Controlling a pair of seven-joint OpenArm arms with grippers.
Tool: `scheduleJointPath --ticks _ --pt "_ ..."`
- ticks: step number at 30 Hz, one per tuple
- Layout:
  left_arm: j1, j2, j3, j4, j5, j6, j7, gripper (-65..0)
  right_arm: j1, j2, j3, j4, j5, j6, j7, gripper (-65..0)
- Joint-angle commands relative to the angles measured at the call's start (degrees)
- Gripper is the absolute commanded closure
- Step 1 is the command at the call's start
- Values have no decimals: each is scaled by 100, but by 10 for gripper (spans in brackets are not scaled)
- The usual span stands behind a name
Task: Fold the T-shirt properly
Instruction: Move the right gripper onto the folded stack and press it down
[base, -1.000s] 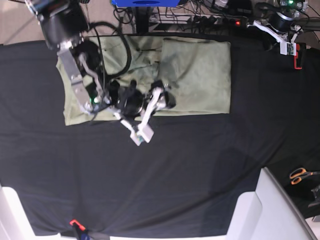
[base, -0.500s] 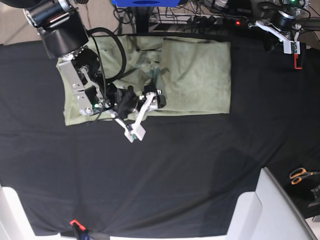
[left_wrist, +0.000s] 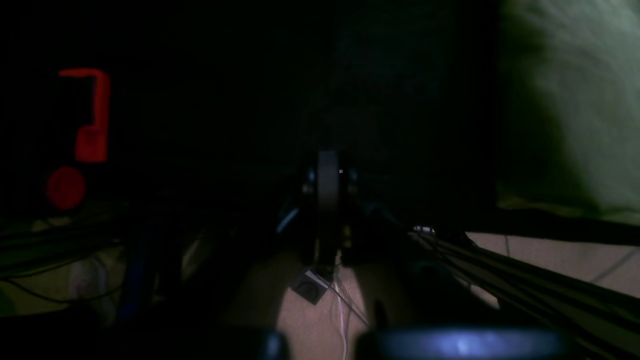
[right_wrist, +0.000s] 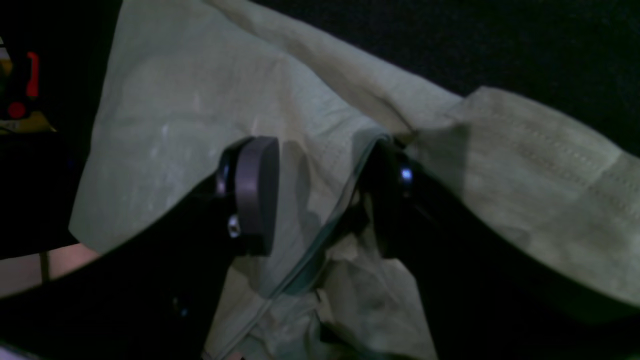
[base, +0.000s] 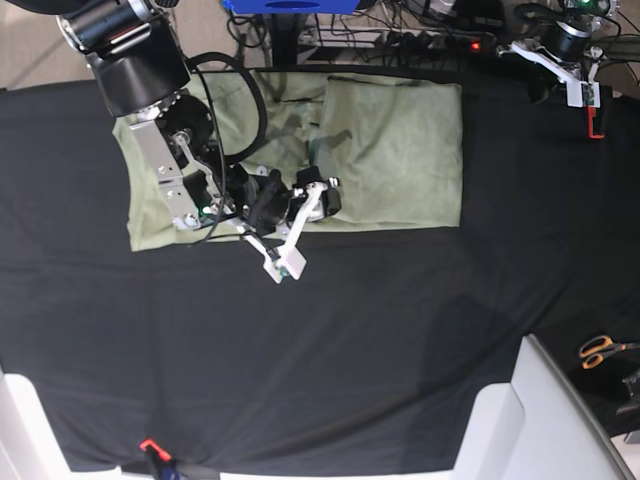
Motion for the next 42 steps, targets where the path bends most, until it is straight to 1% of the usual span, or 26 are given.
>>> scheduleJointPath --ticks 1,2,3,4,5,7,8,13,16,28,32,34,35,37,40,42 --pt "59 -65 -42 61 -25 -33 -124 0 122 -61 12 83 83 47 61 -264" --pt "59 -65 -42 61 -25 -33 -124 0 122 -61 12 83 83 47 61 -261" --pt "59 -65 -42 61 -17 -33 -124 0 122 -61 12 83 83 47 61 -239" --pt "59 -65 -51 61 -17 -33 -124 0 122 -61 12 83 83 47 61 -198" --pt "59 -65 -51 61 -17 -33 -124 0 122 -61 12 83 83 47 61 -144" --pt "59 -74 -51 61 -17 -33 -124 0 122 -61 12 83 83 47 52 -20" --pt "59 -74 -51 61 -17 -33 -124 0 122 -61 12 83 83 47 52 0" --pt "59 -74 -51 61 -25 -33 -124 0 122 -52 12 100 92 47 34 0" --pt "59 -74 -51 61 -17 -33 -124 0 122 -52 21 136 92 47 -133 0" --pt "59 -74 -51 61 -8 -33 -124 0 333 -17 12 100 83 21 -150 0" --pt "50 -92 -51 -79 -8 -33 -124 0 333 -17 12 92 75 12 -150 -9" --pt "32 -189 -25 -202 -17 -33 -124 0 315 -17 12 118 75 3 -168 -11" --pt "6 -197 -16 -273 -17 -33 -124 0 307 -17 12 136 75 3 -264 -26" --pt "-29 -206 -60 -387 -8 -33 -133 0 280 -8 12 268 75 3 -484 -87" --pt "-21 -312 -60 -396 -60 -33 -142 0 -98 97 47 909 75 3 -581 -225" --pt "-21 -364 -60 -404 -60 -104 -142 0 -414 133 65 1340 83 3 -607 -318"
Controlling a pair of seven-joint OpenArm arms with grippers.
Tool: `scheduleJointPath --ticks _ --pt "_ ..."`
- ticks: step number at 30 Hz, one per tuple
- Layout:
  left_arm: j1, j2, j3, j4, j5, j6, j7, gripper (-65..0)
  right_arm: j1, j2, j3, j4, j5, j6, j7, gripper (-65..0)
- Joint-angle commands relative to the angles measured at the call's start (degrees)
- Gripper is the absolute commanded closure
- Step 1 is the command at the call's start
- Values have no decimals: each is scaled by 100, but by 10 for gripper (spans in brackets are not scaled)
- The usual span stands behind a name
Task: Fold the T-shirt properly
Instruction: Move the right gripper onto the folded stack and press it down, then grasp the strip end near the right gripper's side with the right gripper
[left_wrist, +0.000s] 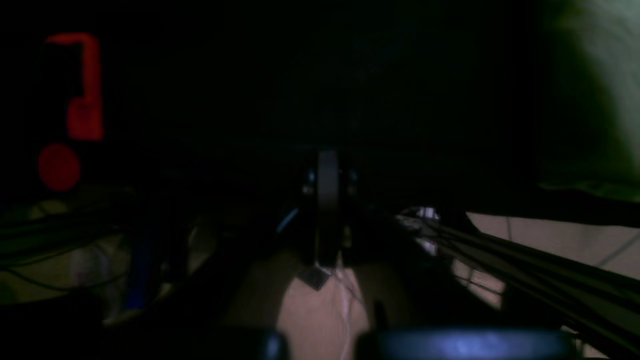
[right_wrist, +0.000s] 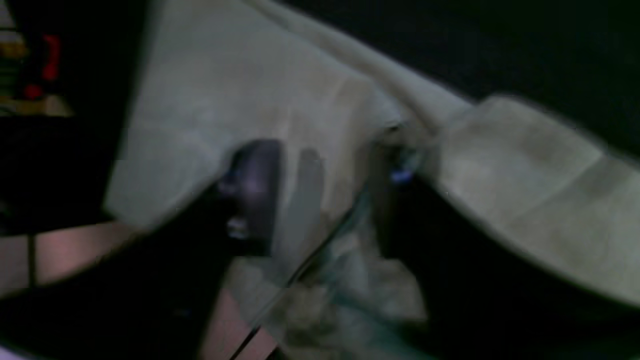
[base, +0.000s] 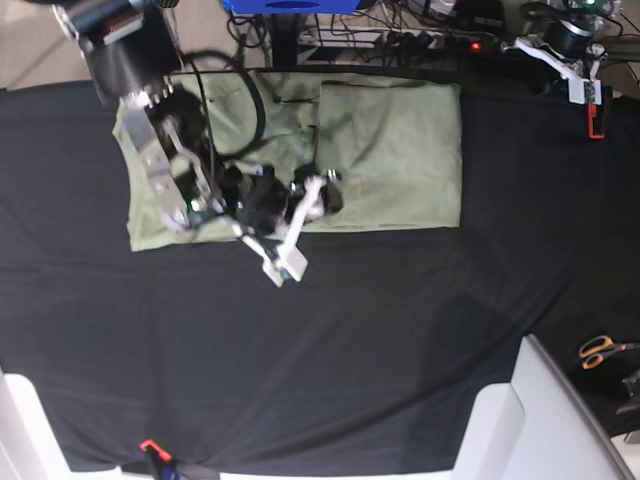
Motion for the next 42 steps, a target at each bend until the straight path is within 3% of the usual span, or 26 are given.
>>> scheduleJointPath --ticks 1,3,8,19,25,30,35,37,40,42 --pt "56 -100 -51 87 -52 -14 -118 0 -81 -34 2 248 96 -4 -77 -356" --pt "56 -118 -51 105 -52 -23 -118 0 -371 -25 2 486 96 -197 -253 -395" --pt "38 -188 -51 123 -52 -23 -118 0 -872 256 -25 740 105 -558 -244 -395" --pt "-164 -197 -51 105 1 -23 -100 0 -1347 397 -51 758 105 -575 -296 -395" --pt "-199 -197 -43 105 1 -23 -100 0 -1311 397 -60 758 96 -575 -622 -293" --pt "-138 -162 19 430 -8 -23 -83 0 -1355 415 -60 1277 96 -575 -762 -275" --pt "302 49 212 1687 -342 -23 629 0 -1364 696 2 1927 96 -584 -762 -264" --pt "452 85 318 2057 -588 -23 717 0 -1364 793 10 2173 96 -584 -762 -197" --pt "513 85 845 2259 -632 -23 717 0 -1364 995 10 2393 96 -584 -745 -18" --pt "452 93 1267 2232 -518 12 717 0 -1355 1118 37 2402 105 -584 -727 -3"
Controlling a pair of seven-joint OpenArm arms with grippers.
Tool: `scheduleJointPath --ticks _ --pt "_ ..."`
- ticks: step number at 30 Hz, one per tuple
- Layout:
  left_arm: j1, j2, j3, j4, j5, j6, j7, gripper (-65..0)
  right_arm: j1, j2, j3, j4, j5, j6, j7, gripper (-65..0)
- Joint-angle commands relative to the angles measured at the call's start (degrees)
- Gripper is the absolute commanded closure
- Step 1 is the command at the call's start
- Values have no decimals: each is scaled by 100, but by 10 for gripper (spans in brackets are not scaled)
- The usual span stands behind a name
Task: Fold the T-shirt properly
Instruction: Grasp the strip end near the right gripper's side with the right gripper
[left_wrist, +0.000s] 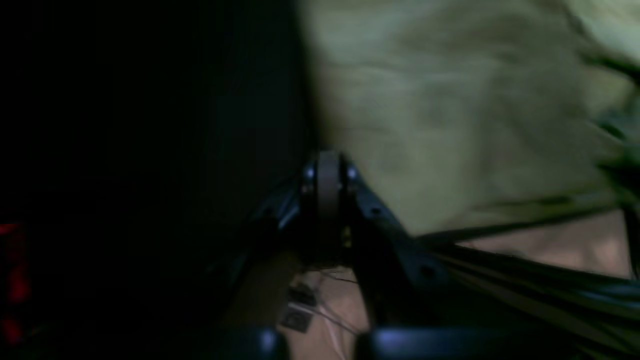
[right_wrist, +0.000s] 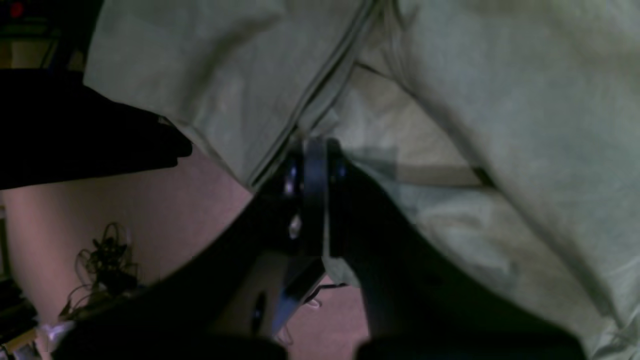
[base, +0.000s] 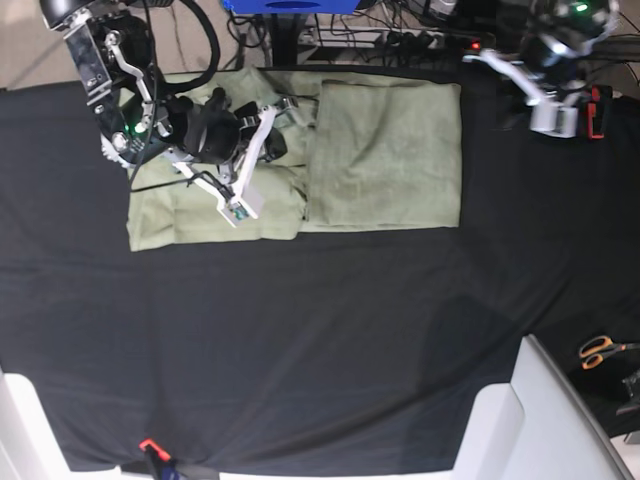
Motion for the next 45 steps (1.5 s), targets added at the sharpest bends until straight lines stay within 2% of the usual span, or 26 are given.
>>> scheduleJointPath --ticks 1,4,7,12,15,21,23,27,30,32,34,37,39,40,43,45 --pt "-36 -5 180 86 3 14 -102 0 43 98 129 87 37 19 51 -14" --pt "-274 145 523 -151 363 269 -120 0 -185 98 525 87 37 19 51 -15" --pt "-502 312 558 -520 794 313 -120 0 -308 106 859 96 37 19 51 -15" --pt "-661 250 549 -1523 1322 313 -155 0 -458 133 1325 96 37 46 51 -15" --pt "-757 180 514 -2129 1445 313 -612 0 -511 133 1430 96 37 54 51 -15" --pt "-537 30 435 -1303 1383 331 -735 0 -511 106 1404 105 37 63 51 -15" --pt "-511 65 206 -934 1383 331 -709 0 -511 106 1404 105 37 63 51 -15" --pt "-493 180 -242 -169 1374 305 -208 0 -511 150 1474 114 37 72 112 -20" --pt "-370 276 -576 183 1357 305 -155 0 -748 194 2090 114 99 72 587 -26" --pt "-282 294 -848 227 1076 296 -138 0 -862 185 2538 105 284 98 798 -68" --pt "-142 259 -1244 209 460 243 -138 0 -880 221 2960 61 600 415 824 -189" --pt "113 171 -1824 51 -577 -408 -138 0 -889 265 3637 17 899 1259 816 -452" --pt "166 171 -2194 -142 -920 -750 -138 0 -845 300 3953 -220 1075 1830 701 -594" --pt "157 189 -2334 -248 -902 -847 -138 0 -765 300 4094 -387 1136 2120 596 -624" --pt "131 197 -2607 -512 -823 -852 -146 0 -431 300 4525 -1108 1172 3026 271 -599" --pt "131 189 -2686 -600 -832 -852 -155 0 -176 309 4753 -1741 1154 3101 77 -579"
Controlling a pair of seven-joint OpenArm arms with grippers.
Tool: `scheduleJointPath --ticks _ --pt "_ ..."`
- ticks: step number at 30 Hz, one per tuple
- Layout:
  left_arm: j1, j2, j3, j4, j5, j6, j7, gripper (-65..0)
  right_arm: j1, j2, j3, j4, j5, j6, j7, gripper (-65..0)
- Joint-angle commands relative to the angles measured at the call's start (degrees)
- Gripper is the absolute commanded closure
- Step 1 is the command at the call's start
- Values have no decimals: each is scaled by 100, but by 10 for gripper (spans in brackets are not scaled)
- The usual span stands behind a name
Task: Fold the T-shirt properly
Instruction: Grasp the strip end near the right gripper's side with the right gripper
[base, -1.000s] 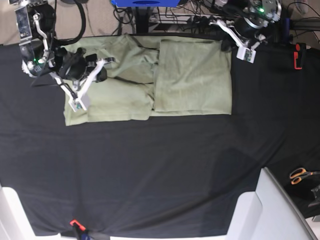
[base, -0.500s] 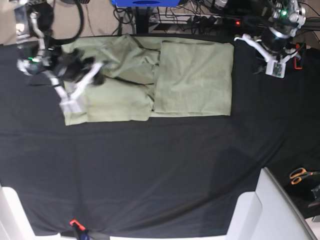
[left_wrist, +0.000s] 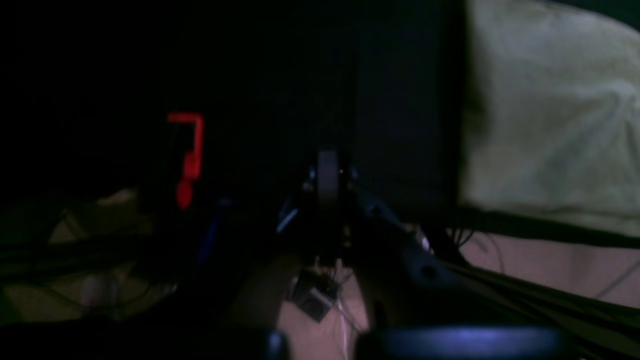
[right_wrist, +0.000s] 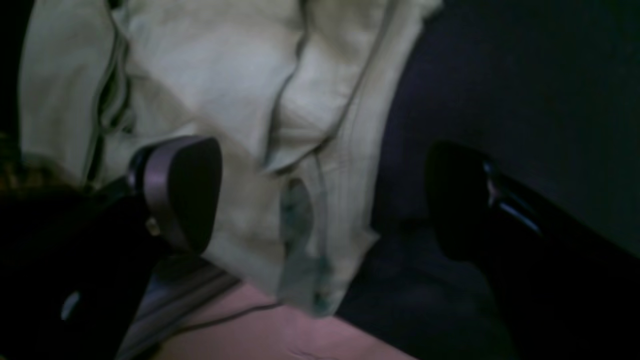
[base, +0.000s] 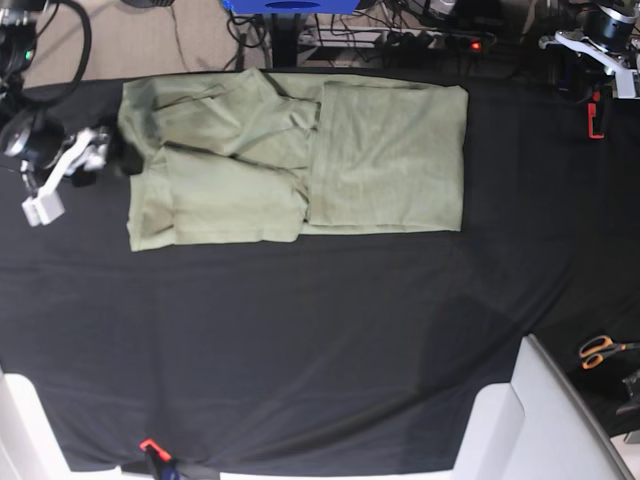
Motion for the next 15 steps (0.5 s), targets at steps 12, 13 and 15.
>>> scheduleJointPath --ticks 12,13,15 --pt "59 -50 -10 76 -58 -49 -144 0 172 189 -937 -701 103 49 -219 -596" --pt "59 -50 -10 76 -58 -49 -144 0 172 189 -1025 -701 103 49 -202 -596" --pt "59 -50 -10 76 -58 -49 -144 0 207 180 -1113 -701 103 49 -184 -594"
